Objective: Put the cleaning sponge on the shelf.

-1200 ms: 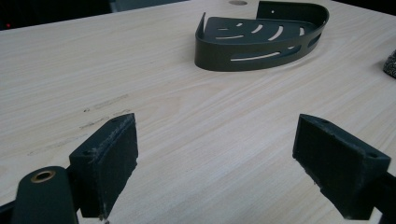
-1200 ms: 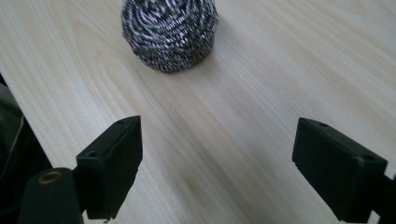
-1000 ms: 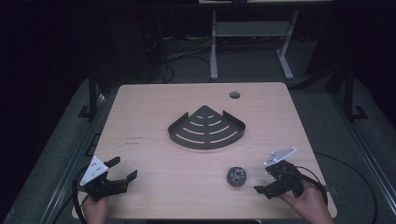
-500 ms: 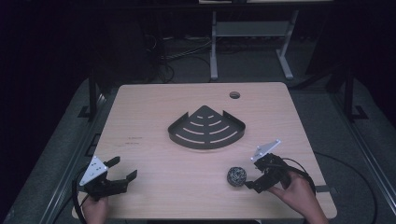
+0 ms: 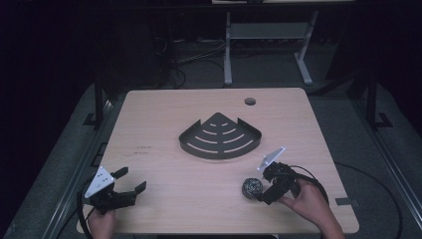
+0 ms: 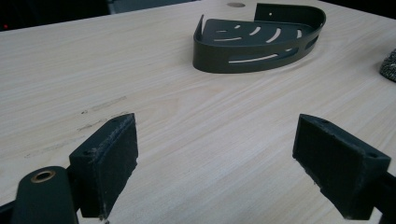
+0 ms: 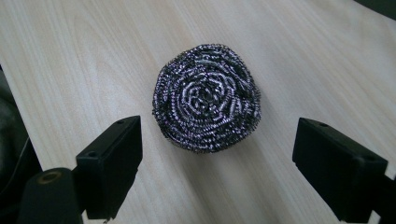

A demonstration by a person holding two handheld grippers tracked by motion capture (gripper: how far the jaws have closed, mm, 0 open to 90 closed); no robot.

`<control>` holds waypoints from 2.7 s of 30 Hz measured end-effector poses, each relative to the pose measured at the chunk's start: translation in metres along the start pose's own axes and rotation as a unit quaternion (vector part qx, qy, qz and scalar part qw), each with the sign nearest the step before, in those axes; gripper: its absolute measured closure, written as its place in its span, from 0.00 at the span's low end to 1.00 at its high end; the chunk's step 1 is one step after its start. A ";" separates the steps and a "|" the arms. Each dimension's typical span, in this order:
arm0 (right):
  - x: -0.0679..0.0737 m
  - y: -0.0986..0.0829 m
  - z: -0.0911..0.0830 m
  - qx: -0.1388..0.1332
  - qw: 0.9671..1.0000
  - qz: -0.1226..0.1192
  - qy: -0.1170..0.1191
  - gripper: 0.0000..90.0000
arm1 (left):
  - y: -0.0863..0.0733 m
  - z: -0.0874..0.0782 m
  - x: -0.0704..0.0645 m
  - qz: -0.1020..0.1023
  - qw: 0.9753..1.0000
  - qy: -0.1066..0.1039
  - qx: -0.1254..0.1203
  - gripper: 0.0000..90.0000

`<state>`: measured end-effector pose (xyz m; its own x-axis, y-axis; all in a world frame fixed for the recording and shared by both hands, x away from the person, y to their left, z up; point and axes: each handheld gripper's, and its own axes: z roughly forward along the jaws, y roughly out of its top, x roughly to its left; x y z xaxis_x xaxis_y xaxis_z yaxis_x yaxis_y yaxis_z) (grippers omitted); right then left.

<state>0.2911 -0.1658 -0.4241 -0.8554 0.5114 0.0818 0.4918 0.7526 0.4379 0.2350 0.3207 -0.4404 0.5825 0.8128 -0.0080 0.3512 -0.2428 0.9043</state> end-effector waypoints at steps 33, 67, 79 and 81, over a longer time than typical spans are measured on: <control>0.006 0.034 0.020 0.063 0.997 -0.042 0.002 0.17 | 0.000 -0.002 0.002 -0.005 1.000 0.000 -0.004 0.15; -0.004 0.065 0.017 0.095 0.993 -0.063 0.019 0.37 | 0.000 -0.005 0.003 -0.009 1.000 0.000 -0.009 0.15; -0.015 0.084 0.009 0.088 0.994 -0.061 0.020 0.37 | 0.000 -0.004 0.002 -0.009 1.000 0.001 -0.009 0.15; -0.017 0.086 0.009 0.089 0.994 -0.062 0.021 0.37 | 0.000 -0.004 0.002 -0.009 1.000 0.001 -0.009 0.15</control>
<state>0.3491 -0.1060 -0.3955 -0.9152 0.3958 0.0761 0.4005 0.8717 0.2825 0.2332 0.3249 -0.4385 0.5755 0.8175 -0.0236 0.3484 -0.2189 0.9114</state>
